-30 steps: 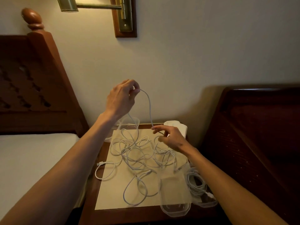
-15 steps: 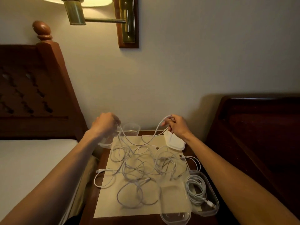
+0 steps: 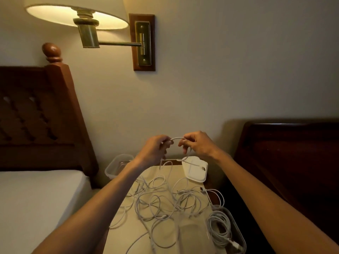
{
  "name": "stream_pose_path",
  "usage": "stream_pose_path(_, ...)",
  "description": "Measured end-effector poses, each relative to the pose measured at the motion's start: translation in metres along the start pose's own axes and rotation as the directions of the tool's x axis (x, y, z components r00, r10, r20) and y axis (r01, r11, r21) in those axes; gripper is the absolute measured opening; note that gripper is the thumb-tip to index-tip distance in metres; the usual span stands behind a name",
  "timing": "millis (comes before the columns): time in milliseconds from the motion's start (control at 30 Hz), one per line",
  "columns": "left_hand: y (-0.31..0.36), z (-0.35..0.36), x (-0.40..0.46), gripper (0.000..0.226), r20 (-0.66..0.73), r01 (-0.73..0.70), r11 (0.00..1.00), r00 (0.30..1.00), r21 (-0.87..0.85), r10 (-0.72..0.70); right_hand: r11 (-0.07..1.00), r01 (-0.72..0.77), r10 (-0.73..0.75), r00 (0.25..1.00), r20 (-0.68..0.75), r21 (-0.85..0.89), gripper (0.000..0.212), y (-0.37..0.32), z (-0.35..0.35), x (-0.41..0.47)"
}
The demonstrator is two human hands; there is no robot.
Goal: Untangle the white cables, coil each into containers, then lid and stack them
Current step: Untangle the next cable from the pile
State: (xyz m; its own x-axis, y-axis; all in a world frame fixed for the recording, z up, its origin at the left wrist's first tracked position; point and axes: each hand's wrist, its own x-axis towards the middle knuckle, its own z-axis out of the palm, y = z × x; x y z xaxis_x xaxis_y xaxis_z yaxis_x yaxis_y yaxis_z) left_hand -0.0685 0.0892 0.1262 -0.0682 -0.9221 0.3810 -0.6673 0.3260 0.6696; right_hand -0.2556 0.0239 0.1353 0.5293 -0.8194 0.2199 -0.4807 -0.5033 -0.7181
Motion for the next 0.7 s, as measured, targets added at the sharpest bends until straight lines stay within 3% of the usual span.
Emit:
stream_pose_path(67,0.007,-0.012,0.003,0.015,-0.154,-0.109,0.993,0.982,0.039,0.113,0.997,0.003,-0.006,1.000,0.029,0.071,0.018,0.004,0.001,-0.008)
stream_pose_path(167,0.023,-0.052,0.017,0.014,-0.420,-0.174,0.983,0.889,0.057,0.182,0.980,-0.014,0.007,0.999,0.039,0.197,0.021,0.020,0.017,-0.024)
stream_pose_path(267,0.028,-0.088,0.023,0.015,-0.541,-0.183,0.973,0.809,0.140,0.230,0.952,-0.040,0.029,0.999,0.042,0.304,0.023,0.030,0.027,-0.032)
stream_pose_path(333,0.018,-0.097,0.023,0.016,-0.592,-0.082,0.991,0.795,0.109,0.131,0.960,-0.027,0.028,1.000,0.002,0.280,0.024,0.019,0.020,-0.028)
stream_pose_path(400,-0.006,-0.099,0.019,0.018,-0.535,0.151,0.985,0.840,0.083,-0.084,0.966,0.002,0.003,1.000,-0.017,0.260,0.025,-0.001,0.011,-0.021)
stream_pose_path(467,-0.025,-0.096,0.008,0.025,-0.355,0.419,0.880,0.876,0.225,-0.326,0.958,0.024,-0.015,0.999,-0.034,0.285,0.027,-0.021,0.002,-0.014)
stream_pose_path(533,-0.025,-0.084,-0.008,0.052,-0.282,0.486,0.770,0.873,0.414,-0.399,0.964,0.042,-0.030,0.998,-0.049,0.263,0.029,-0.035,-0.006,-0.008)
stream_pose_path(600,-0.008,-0.064,-0.019,0.078,-0.315,0.331,0.848,0.926,0.413,-0.209,0.971,0.059,-0.052,0.998,-0.036,0.230,0.030,-0.048,-0.010,-0.004)
stream_pose_path(667,0.007,-0.048,-0.021,0.079,-0.306,0.021,0.937,0.948,0.348,0.092,0.973,0.071,-0.069,0.997,-0.013,0.219,0.031,-0.062,-0.012,-0.004)
stream_pose_path(700,0.010,-0.042,-0.018,0.072,-0.273,-0.106,0.936,0.940,0.334,0.204,0.972,0.079,-0.080,0.997,-0.004,0.223,0.031,-0.068,-0.013,-0.006)
